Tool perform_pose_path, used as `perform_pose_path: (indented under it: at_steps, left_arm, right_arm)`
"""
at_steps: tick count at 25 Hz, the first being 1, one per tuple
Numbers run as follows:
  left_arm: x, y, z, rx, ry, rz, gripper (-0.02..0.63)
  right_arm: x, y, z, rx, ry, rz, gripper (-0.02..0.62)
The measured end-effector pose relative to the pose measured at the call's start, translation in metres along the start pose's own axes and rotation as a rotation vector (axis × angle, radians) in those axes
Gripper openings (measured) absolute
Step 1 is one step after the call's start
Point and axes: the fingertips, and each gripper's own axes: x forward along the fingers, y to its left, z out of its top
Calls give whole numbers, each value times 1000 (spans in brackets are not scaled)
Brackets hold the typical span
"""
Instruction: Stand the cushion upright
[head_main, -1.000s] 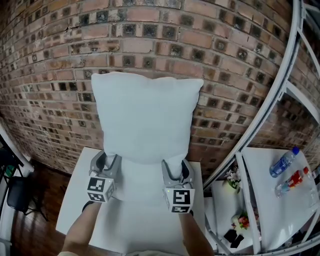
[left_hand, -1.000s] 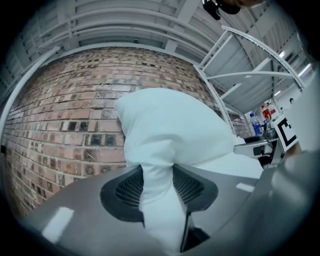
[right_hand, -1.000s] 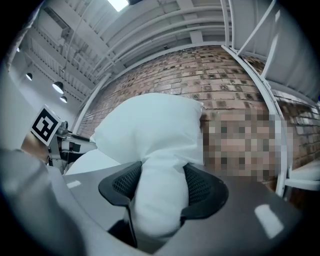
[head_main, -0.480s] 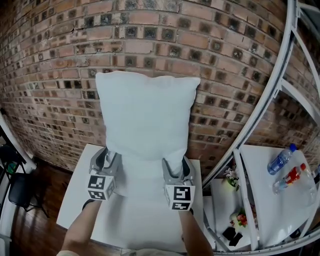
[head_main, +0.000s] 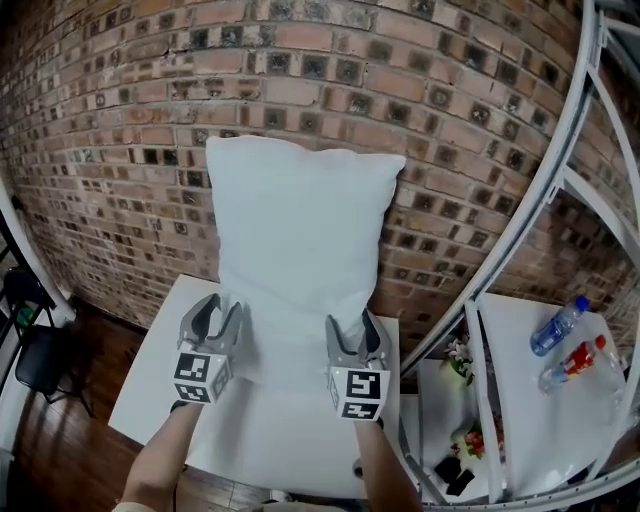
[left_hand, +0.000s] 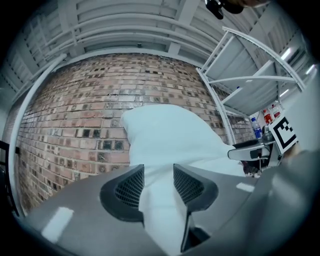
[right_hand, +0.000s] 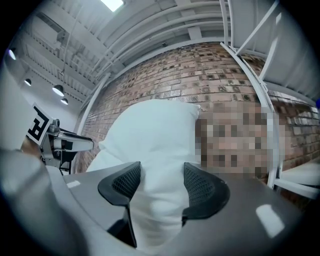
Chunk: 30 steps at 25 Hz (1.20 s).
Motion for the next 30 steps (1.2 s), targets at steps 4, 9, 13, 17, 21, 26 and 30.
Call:
perform_pose_path:
  at_steps: [4,9,13,17,21,26,30]
  left_arm:
    - [-17,-11,9,16,-5,20,161]
    - [-42,-36,20,35,-12,33,161]
    - [-60,-60,23,38,-4,46,160]
    - [-79,-86,25,32,2,54,160]
    - [-102,-111,27,21,-1,63,152]
    - [-130,-146,11,6,43,65,112]
    - [-157,-170,6,-5,47,72,99]
  right_arm:
    - [-15,3,1,-3,-4,17,238]
    - [-37,9,2,7,-2,46,218]
    - [-59,13,7,11,-9,78,210]
    - [-85,15,5,12,2,109,193]
    - [-115,20,4,18,1,136,176]
    - [-154,23,-1,-8,11,155,147]
    - [-184,28,-9,-20,23,172,115]
